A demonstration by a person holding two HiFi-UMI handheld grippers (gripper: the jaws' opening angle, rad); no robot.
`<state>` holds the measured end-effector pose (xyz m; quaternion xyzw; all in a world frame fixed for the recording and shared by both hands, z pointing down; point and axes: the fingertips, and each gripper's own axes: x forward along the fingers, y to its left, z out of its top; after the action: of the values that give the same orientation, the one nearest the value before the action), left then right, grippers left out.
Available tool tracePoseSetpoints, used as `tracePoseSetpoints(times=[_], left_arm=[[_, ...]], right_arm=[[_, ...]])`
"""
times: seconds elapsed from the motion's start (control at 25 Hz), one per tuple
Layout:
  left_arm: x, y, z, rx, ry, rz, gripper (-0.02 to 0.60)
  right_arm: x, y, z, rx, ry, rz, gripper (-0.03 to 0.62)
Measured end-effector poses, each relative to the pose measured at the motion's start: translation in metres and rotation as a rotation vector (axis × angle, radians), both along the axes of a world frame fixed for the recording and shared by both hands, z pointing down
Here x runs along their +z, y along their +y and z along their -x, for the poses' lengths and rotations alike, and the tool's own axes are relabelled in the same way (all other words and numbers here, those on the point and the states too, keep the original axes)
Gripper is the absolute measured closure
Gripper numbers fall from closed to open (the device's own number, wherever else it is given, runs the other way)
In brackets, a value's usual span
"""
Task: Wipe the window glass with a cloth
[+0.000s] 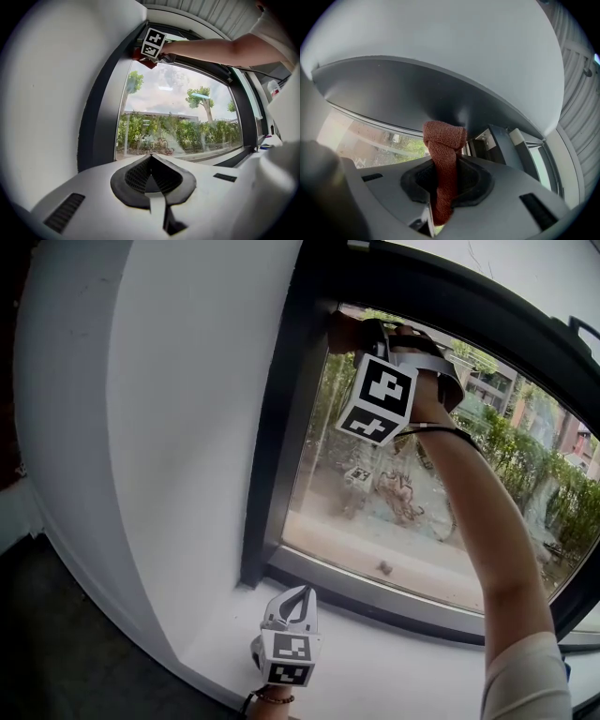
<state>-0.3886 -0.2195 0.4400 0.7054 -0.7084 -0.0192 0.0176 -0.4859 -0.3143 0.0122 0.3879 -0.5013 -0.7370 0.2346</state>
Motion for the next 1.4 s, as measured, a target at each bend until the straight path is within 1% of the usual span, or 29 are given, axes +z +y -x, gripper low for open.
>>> tracePoseSetpoints(times=[0.2,0.36,0.56,0.76,0.96,1.08,1.16,1.4], left_arm=[[-0.005,0.002,0.003,-0.012,-0.006,-0.009,0.561],[-0.001,0.005,0.003,-0.012,-0.017,0.005,0.561],[0.000,0.007,0.003,-0.014,-0.021,0.012,0.561],[0.000,0.011,0.017,-0.070,-0.021,0.001,0.561],[0.008,0.015,0.034,-0.125,0.006,0.022,0.561],[0.014,0.014,0.037,-0.135,0.024,0.034,0.561],[0.014,0.014,0.039,-0.142,0.019,0.037,0.561],[0.008,0.022,0.051,-0.185,0.027,0.019,0.561]], right_arm=[[0.028,-0.001,0.000,-0.019,-0.015,0.083,0.525],[0.063,-0.002,0.002,-0.017,0.024,0.092,0.525],[0.097,-0.004,0.004,-0.019,0.047,0.143,0.525],[0.132,-0.007,0.007,-0.014,0.085,0.199,0.525],[0.171,-0.011,0.008,0.006,0.145,0.172,0.525],[0.188,-0.010,0.010,0.004,0.148,0.194,0.525],[0.197,-0.010,0.011,0.004,0.151,0.210,0.525],[0.223,-0.010,0.012,0.017,0.160,0.238,0.525]])
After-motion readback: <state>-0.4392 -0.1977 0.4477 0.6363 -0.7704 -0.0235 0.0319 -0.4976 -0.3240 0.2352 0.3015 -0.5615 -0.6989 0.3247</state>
